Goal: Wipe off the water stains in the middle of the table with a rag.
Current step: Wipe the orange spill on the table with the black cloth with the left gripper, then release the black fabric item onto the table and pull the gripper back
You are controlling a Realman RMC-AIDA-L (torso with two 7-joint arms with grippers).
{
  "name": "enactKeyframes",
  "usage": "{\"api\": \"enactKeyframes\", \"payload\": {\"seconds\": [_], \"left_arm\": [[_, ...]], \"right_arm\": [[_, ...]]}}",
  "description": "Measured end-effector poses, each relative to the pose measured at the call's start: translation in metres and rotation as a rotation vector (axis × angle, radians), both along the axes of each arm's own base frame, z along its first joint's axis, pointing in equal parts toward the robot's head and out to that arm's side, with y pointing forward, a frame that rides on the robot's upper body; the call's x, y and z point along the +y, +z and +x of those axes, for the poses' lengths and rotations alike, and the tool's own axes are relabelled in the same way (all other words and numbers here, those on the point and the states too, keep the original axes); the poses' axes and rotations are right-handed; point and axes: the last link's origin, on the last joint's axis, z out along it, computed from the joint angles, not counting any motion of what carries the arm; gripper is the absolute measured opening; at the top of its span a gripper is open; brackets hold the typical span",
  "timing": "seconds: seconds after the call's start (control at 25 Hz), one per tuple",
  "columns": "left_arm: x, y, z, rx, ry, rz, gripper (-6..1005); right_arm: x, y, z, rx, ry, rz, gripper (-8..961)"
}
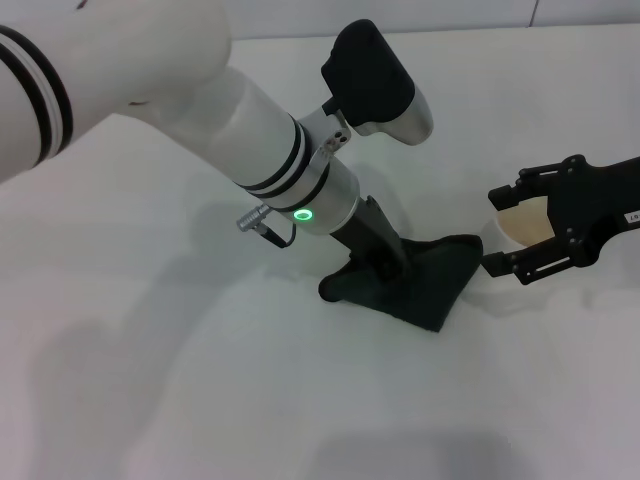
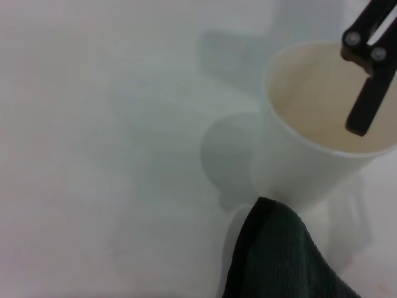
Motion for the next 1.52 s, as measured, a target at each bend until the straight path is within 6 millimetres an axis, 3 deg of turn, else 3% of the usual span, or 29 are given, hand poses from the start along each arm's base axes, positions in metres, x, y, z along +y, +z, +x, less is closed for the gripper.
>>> {"api": "enactKeyframes", "payload": {"seconds": [0.44, 0.76, 1.32, 1.52], "left_arm": [[0.014, 0.007, -0.014, 0.066, 0.064, 0.106, 69], [0.031, 0.031, -0.028, 0.034, 0.142, 0.191, 69], [0.013, 0.079, -0.054, -0.086, 0.119, 0.158, 69], [-0.002, 0.102, -0.076, -0.153, 0.111, 0.106, 68]], "right_arm": [[0.0, -0.001, -0.001, -0.003, 0.003, -0.002, 872], [0.001, 0.002, 0.001, -0.004, -0.004, 0.007, 872], [0.001, 0.004, 0.002, -0.007, -0.01, 0.02, 872], [0.0, 0.004, 0.005, -0.004, -0.019, 0.022, 872]]}}
